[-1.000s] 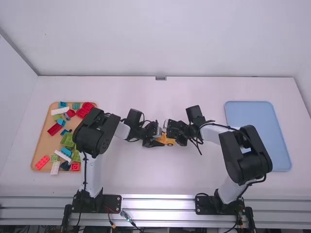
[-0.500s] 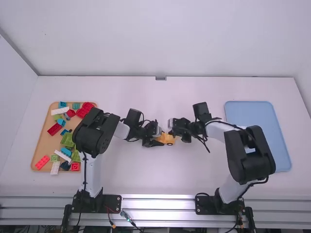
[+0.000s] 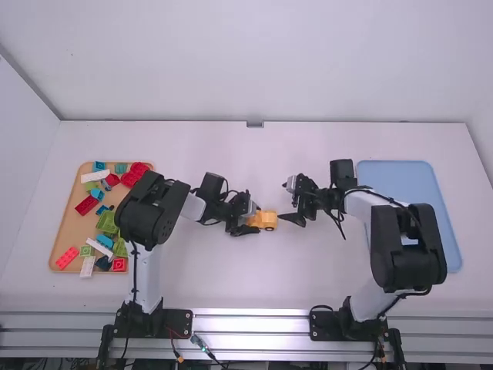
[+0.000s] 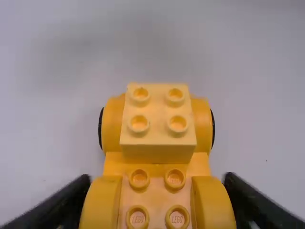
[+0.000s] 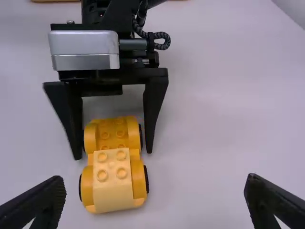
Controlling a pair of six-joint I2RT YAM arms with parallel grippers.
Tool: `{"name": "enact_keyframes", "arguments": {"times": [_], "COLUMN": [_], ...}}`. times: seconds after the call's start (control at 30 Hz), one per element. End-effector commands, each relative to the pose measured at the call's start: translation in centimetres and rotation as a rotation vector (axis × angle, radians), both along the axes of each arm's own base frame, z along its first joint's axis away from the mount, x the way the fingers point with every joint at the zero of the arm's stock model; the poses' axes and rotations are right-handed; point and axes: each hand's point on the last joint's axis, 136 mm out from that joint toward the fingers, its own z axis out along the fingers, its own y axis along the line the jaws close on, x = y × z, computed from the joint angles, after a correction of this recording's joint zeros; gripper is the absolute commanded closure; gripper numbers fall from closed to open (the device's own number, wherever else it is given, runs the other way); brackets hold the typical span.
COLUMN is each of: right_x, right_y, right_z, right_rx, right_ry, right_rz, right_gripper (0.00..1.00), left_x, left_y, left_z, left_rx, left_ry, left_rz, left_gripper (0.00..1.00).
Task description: Assemble lego blocks to make yellow taxi
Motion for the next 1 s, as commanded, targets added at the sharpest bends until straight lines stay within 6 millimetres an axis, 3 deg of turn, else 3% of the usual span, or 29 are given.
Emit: {"name": "enact_keyframes", "arguments": {"times": [0.0, 0.23, 0.47, 0.67, 0.83, 0.97], "right_x": [0.6, 1.0, 1.4, 3.2, 4.9, 5.6], "right_y": [0.1, 0.1, 0.3, 0.8, 0.8, 0.8], "right_z": [1.6, 1.8, 1.4, 1.6, 1.9, 2.4], "right_rx": [0.026, 0.027, -0.006, -0.025, -0.042, -0.027], "right_ry": [-0.04, -0.068, -0.088, -0.064, -0.076, -0.086], "right_rz": [0.002, 0.001, -0.004, -0.1, -0.183, -0.212], "right_gripper": [0.01, 0.01, 0.01, 0.01, 0.01, 0.01], "left_x": [-0.1, 0.8, 1.2, 1.4, 1.7, 2.2], "left_y": [0.4, 1.7, 5.0, 10.4, 17.7, 23.2], "left_z": [-0.9, 0.6, 4.4, 8.4, 12.3, 16.2], "left_rx": [0.032, 0.099, 0.225, 0.401, 0.564, 0.522], "left_ry": [0.063, 0.049, 0.054, 0.087, 0.105, 0.08], "left_rz": [0.046, 0.105, 0.222, 0.496, 0.979, 1.435], "left_gripper": [0.01, 0.01, 0.01, 0.01, 0.01, 0.01]}}
